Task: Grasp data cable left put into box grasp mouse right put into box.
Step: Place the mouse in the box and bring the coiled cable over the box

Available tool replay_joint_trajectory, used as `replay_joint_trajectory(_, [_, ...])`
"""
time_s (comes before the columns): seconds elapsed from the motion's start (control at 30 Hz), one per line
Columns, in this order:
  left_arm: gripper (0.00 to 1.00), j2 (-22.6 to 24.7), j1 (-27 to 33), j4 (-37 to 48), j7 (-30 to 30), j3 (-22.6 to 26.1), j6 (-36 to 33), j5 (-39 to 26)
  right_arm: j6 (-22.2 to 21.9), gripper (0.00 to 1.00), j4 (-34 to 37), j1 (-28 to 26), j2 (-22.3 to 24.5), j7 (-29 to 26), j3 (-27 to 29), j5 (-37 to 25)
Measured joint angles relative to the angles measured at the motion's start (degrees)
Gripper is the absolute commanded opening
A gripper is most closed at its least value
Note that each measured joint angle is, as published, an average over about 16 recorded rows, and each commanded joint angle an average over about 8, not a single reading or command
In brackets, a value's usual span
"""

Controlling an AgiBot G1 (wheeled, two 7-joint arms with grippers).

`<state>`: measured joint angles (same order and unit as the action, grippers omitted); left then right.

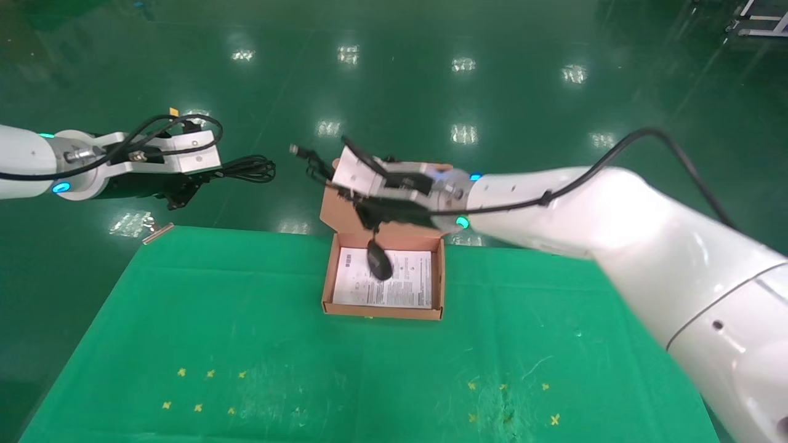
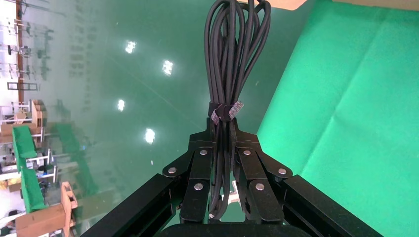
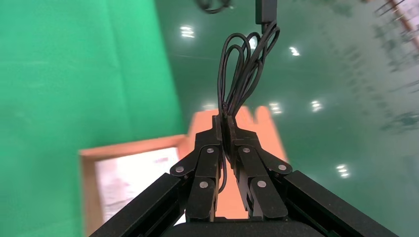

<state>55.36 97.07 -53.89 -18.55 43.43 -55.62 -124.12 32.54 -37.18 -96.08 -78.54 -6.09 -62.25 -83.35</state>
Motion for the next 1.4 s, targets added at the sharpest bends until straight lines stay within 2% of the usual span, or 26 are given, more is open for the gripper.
replay_joint_trajectory(0.4, [0.0, -0.3, -0.4, -1.3, -1.2, 0.1, -0.2, -0.7, -5.1, 0.0, 2.2, 2.7, 0.0, -10.0, -8.8, 4.8])
replay_joint_trajectory(0.67, [0.0, -0.3, -0.6, -1.6, -1.4, 0.1, -0.3, -0.7, -6.3, 1.0, 2.8, 2.6, 0.4, -13.6, -12.5, 5.7])
replay_joint_trajectory(1.1, [0.0, 3.4, -3.4, -0.2, 0.3, 0.6, 1.8, 1.7, -6.9, 1.0, -0.1, 2.3, 3.5, -14.8, -14.1, 5.9])
replay_joint_trajectory(1.4, [0.0, 9.2, -7.5, 4.5, 5.3, 1.0, 8.5, 4.4, -7.5, 1.0, -3.2, 0.7, 9.7, -16.0, -14.1, 5.0])
